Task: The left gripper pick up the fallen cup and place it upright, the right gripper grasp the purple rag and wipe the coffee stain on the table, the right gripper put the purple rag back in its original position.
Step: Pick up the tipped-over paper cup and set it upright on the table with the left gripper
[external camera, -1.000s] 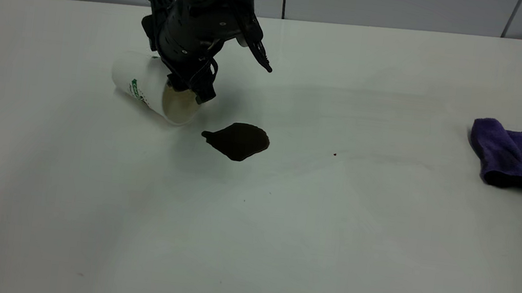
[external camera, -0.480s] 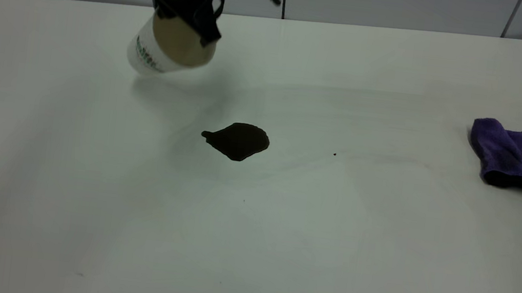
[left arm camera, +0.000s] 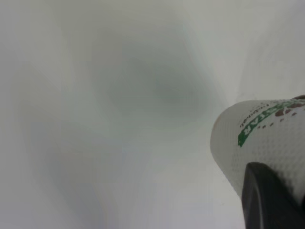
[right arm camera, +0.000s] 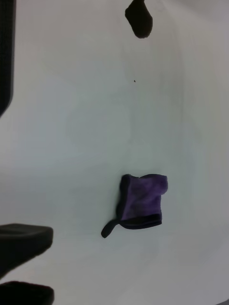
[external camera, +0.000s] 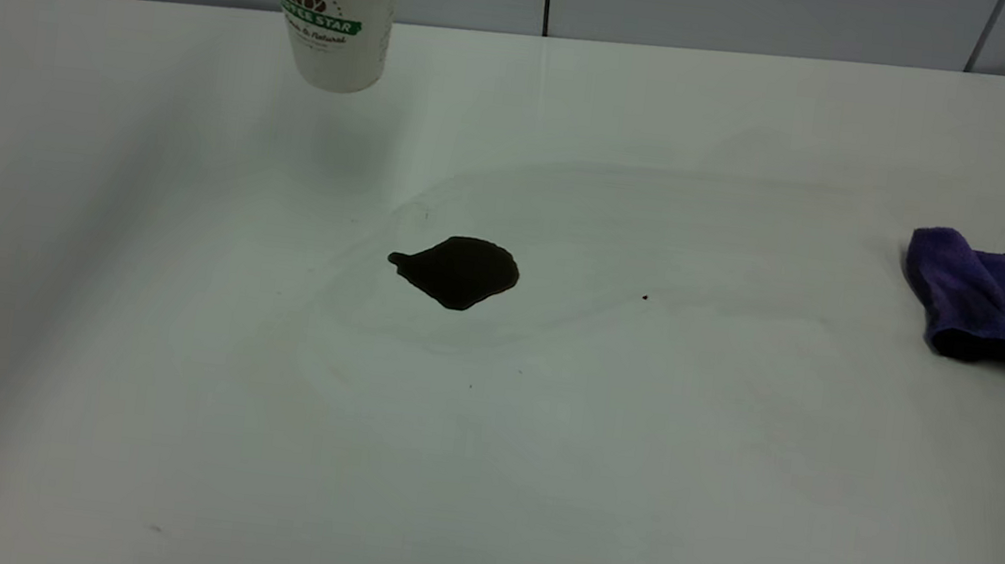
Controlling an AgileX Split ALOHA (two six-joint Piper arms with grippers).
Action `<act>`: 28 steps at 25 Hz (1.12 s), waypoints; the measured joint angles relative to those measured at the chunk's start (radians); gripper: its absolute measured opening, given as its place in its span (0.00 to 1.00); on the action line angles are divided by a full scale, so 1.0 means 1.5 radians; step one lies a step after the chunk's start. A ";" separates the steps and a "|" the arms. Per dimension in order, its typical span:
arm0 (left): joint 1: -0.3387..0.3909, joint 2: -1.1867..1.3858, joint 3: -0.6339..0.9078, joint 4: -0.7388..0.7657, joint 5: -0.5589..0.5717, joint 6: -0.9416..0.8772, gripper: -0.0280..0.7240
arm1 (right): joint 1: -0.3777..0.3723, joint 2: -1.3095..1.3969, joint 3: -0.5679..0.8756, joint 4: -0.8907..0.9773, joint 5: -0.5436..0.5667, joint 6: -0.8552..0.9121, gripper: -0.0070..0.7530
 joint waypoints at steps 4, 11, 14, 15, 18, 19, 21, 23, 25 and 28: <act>0.055 0.030 0.000 -0.105 -0.007 0.068 0.05 | 0.000 0.000 0.000 0.000 0.000 0.000 0.32; 0.083 0.113 0.000 -0.187 -0.043 0.135 0.06 | 0.000 0.000 0.000 0.000 0.000 0.000 0.32; 0.083 0.139 0.000 -0.194 -0.060 0.138 0.07 | 0.000 0.000 0.000 0.000 0.000 0.000 0.32; 0.083 0.148 0.000 -0.195 -0.065 0.141 0.08 | 0.000 0.000 0.000 0.000 0.000 0.000 0.32; 0.083 0.161 0.000 -0.196 -0.074 0.154 0.13 | 0.000 0.000 0.000 0.000 0.000 0.000 0.32; 0.083 0.164 0.000 -0.201 -0.077 0.160 0.15 | 0.000 0.000 0.000 0.000 0.000 0.000 0.32; 0.083 0.167 0.000 -0.215 -0.080 0.170 0.20 | 0.000 0.000 0.000 0.000 0.000 0.000 0.32; 0.083 0.168 0.000 -0.224 -0.082 0.176 0.28 | 0.000 0.000 0.000 0.000 0.000 0.000 0.32; 0.083 0.168 -0.001 -0.228 -0.083 0.177 0.38 | 0.000 0.000 0.000 0.000 0.000 0.000 0.32; 0.084 0.160 -0.006 -0.229 -0.078 0.180 0.62 | 0.000 0.000 0.000 0.000 0.000 0.000 0.32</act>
